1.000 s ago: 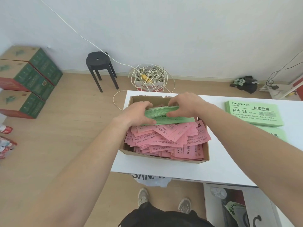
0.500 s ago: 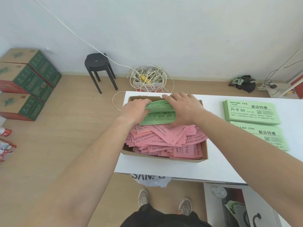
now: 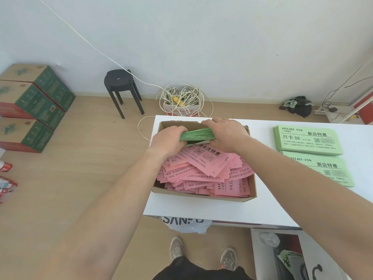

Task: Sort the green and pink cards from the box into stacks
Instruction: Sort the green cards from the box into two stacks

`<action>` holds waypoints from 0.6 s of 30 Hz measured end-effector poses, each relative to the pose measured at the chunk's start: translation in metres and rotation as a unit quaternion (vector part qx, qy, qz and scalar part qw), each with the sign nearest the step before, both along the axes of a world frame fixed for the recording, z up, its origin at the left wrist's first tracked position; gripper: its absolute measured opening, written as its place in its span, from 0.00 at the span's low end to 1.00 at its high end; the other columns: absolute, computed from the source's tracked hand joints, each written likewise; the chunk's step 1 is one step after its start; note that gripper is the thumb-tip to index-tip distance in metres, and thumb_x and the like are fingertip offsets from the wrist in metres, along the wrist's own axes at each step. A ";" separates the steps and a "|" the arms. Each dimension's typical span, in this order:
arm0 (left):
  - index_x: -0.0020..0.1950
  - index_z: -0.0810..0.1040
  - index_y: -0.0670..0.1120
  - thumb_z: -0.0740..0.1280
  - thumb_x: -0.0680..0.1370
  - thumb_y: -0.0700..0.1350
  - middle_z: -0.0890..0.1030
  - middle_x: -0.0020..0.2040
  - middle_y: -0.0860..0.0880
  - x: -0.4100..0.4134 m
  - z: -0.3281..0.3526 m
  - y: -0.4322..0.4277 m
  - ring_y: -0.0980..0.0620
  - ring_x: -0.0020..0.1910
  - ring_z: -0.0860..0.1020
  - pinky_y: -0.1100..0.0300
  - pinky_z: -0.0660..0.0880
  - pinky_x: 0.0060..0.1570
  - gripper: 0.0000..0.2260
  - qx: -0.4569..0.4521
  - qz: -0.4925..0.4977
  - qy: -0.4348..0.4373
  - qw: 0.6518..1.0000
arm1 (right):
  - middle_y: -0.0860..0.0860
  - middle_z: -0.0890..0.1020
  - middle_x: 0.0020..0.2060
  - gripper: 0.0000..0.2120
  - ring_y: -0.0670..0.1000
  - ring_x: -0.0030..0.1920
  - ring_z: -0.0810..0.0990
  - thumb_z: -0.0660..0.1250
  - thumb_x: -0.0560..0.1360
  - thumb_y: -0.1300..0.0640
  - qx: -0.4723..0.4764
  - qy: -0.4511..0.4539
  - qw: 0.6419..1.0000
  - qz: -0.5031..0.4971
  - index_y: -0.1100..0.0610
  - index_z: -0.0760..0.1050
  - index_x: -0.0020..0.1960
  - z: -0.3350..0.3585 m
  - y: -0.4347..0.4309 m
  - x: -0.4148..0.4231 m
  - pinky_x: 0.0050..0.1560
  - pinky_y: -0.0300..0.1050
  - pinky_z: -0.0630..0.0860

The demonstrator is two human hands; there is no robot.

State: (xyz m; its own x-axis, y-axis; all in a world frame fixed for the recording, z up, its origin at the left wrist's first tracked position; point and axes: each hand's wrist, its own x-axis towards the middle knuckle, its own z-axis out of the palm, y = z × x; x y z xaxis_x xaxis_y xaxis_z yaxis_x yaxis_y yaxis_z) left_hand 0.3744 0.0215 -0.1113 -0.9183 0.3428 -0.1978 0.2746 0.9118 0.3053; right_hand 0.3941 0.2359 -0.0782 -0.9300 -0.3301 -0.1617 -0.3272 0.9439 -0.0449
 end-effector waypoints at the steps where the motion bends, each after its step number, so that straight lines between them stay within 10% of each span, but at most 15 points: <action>1: 0.70 0.72 0.55 0.66 0.79 0.54 0.77 0.62 0.52 0.000 0.001 0.000 0.48 0.60 0.77 0.47 0.75 0.59 0.19 0.003 0.002 -0.009 1.000 | 0.51 0.77 0.60 0.27 0.57 0.60 0.78 0.65 0.77 0.44 -0.005 -0.001 1.000 -0.005 0.49 0.67 0.74 0.001 -0.001 -0.002 0.54 0.54 0.78; 8: 0.73 0.67 0.55 0.71 0.70 0.62 0.75 0.64 0.55 0.000 0.004 0.004 0.51 0.60 0.76 0.49 0.77 0.57 0.34 -0.014 -0.004 -0.008 1.000 | 0.52 0.80 0.55 0.22 0.58 0.55 0.80 0.64 0.77 0.50 -0.018 -0.015 0.999 -0.038 0.49 0.72 0.70 0.001 0.000 -0.011 0.48 0.52 0.78; 18: 0.68 0.74 0.55 0.66 0.80 0.55 0.83 0.56 0.50 -0.009 -0.001 0.005 0.46 0.57 0.79 0.53 0.73 0.47 0.17 -0.045 0.003 0.099 0.994 | 0.48 0.78 0.60 0.26 0.56 0.58 0.79 0.70 0.73 0.48 -0.043 -0.014 0.998 -0.049 0.49 0.69 0.69 -0.003 0.006 -0.012 0.46 0.49 0.73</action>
State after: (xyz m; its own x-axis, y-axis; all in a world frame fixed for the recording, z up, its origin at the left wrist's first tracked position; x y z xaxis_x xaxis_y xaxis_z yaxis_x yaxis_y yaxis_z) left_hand 0.3650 0.0262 -0.1123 -0.9442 0.3266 -0.0430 0.3159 0.9347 0.1629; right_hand 0.3825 0.2422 -0.0808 -0.9537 -0.2522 -0.1638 -0.2315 0.9634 -0.1355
